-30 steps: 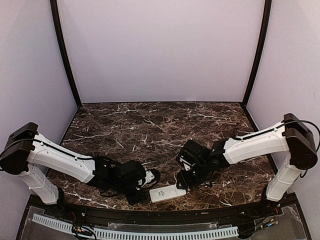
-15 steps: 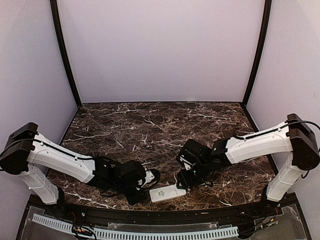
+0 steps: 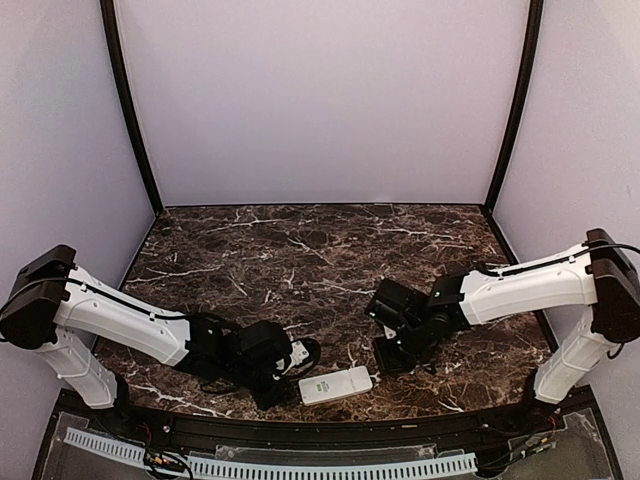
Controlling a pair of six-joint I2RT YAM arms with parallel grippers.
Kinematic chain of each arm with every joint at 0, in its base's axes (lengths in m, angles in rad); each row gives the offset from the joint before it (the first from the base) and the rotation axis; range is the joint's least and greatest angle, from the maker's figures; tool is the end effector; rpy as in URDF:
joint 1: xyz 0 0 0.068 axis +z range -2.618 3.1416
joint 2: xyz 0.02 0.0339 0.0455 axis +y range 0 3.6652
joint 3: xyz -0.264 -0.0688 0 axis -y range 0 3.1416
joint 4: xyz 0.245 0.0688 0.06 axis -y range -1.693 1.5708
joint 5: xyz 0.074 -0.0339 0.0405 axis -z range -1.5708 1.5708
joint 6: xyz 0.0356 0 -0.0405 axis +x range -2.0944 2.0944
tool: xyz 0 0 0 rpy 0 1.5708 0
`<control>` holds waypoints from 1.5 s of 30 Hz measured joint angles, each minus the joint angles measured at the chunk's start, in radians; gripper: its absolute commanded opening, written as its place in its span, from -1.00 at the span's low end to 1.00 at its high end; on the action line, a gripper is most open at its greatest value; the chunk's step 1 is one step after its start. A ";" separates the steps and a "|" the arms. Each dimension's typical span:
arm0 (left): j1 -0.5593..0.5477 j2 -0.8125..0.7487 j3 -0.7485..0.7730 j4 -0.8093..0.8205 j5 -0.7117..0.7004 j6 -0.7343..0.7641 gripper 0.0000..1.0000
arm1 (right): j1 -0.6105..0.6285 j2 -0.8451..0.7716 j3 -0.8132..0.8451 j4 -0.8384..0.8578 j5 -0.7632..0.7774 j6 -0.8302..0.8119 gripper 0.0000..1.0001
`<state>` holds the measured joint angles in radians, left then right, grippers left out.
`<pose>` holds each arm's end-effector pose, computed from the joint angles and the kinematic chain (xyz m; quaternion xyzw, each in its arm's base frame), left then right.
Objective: Load the batteries into the remote control
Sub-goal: Press the battery cover on the remote control.
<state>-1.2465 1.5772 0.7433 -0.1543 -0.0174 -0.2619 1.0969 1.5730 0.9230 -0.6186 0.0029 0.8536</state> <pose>0.0933 -0.2757 0.1449 0.4505 0.8453 -0.1906 0.2150 0.1299 0.2531 0.1724 -0.1198 0.9813 0.1238 0.0856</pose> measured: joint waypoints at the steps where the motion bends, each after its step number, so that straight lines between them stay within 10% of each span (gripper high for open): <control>1: 0.000 0.000 0.000 0.000 0.000 0.000 -0.38 | 0.001 0.007 -0.001 -0.006 0.002 0.005 -1.00; 22: 0.001 0.012 0.010 -0.005 0.043 0.008 -0.56 | 0.136 0.245 0.204 -0.107 0.064 0.056 -1.00; 45: 0.001 0.010 0.007 0.008 0.055 0.007 -0.55 | 0.066 0.163 0.105 -0.099 0.067 0.029 -1.00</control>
<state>-1.2457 1.5871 0.7502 -0.1467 0.0372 -0.2546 1.1629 1.7355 1.0279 -0.7174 0.0696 0.8822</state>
